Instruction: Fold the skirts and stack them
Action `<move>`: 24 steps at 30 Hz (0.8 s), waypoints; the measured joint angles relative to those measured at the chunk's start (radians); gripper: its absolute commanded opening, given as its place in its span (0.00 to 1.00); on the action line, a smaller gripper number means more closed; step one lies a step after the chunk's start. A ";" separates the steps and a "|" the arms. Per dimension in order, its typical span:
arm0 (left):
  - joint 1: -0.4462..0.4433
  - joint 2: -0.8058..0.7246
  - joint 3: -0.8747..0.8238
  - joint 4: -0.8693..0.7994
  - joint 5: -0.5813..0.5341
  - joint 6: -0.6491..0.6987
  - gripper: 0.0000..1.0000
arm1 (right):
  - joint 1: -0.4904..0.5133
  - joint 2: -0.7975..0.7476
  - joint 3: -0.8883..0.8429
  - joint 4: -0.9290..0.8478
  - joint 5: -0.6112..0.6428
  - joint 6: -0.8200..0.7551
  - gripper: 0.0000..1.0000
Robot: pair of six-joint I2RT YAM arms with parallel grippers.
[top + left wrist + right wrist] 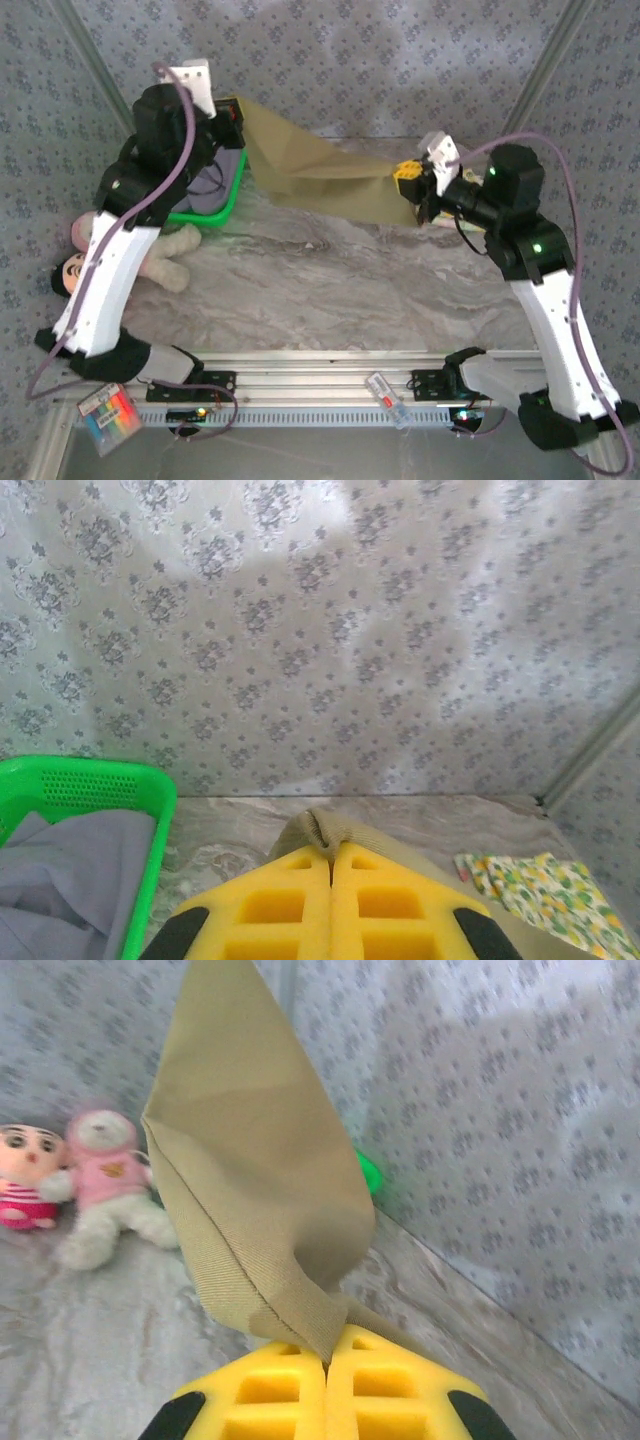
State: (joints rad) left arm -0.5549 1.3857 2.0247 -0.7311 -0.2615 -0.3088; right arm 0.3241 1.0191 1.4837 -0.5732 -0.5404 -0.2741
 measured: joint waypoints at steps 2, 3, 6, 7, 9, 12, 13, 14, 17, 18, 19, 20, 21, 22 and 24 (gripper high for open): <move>-0.006 -0.047 -0.014 -0.007 -0.005 0.007 0.00 | 0.002 -0.036 -0.016 0.002 -0.015 0.007 0.00; -0.006 -0.059 -0.014 -0.006 -0.013 0.011 0.00 | 0.002 -0.052 -0.025 0.003 -0.015 0.009 0.00; -0.002 -0.042 -0.006 -0.010 -0.036 0.020 0.00 | -0.012 -0.072 -0.063 0.012 -0.002 0.011 0.00; 0.004 -0.024 0.006 -0.011 -0.038 0.020 0.00 | -0.028 -0.066 -0.081 0.017 0.007 0.011 0.00; 0.030 0.031 0.032 -0.010 -0.016 0.013 0.00 | -0.063 -0.039 -0.116 0.028 0.021 0.013 0.00; 0.095 0.140 0.038 -0.002 0.046 -0.020 0.00 | -0.114 0.039 -0.171 0.056 0.032 0.019 0.00; 0.114 0.192 0.029 0.006 0.064 -0.031 0.00 | -0.129 0.080 -0.188 0.072 0.031 0.023 0.00; 0.127 0.240 0.020 0.013 0.078 -0.039 0.00 | -0.141 0.124 -0.200 0.085 0.028 0.025 0.01; 0.171 0.448 0.030 0.019 0.146 -0.069 0.32 | -0.176 0.325 -0.197 0.107 0.017 0.044 0.45; 0.183 0.547 0.085 -0.009 0.166 -0.079 0.61 | -0.183 0.406 -0.175 0.107 0.029 0.048 0.52; 0.193 0.656 0.173 -0.042 0.174 -0.086 0.83 | -0.185 0.490 -0.144 0.109 0.053 0.056 0.65; 0.202 0.762 0.271 -0.071 0.178 -0.090 0.96 | -0.185 0.564 -0.112 0.108 0.083 0.069 0.78; 0.208 0.877 0.394 -0.111 0.179 -0.096 1.00 | -0.183 0.639 -0.080 0.113 0.127 0.090 0.98; 0.214 0.969 0.504 -0.149 0.179 -0.101 1.00 | -0.177 0.692 -0.063 0.121 0.171 0.113 1.00; 0.221 1.097 0.679 -0.233 0.177 -0.106 1.00 | -0.158 0.740 -0.058 0.121 0.251 0.159 1.00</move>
State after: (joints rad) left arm -0.3340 2.4825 2.7037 -0.9646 -0.0849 -0.4145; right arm 0.1658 1.7596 1.4261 -0.4526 -0.2890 -0.1146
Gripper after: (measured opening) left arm 0.934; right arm 0.984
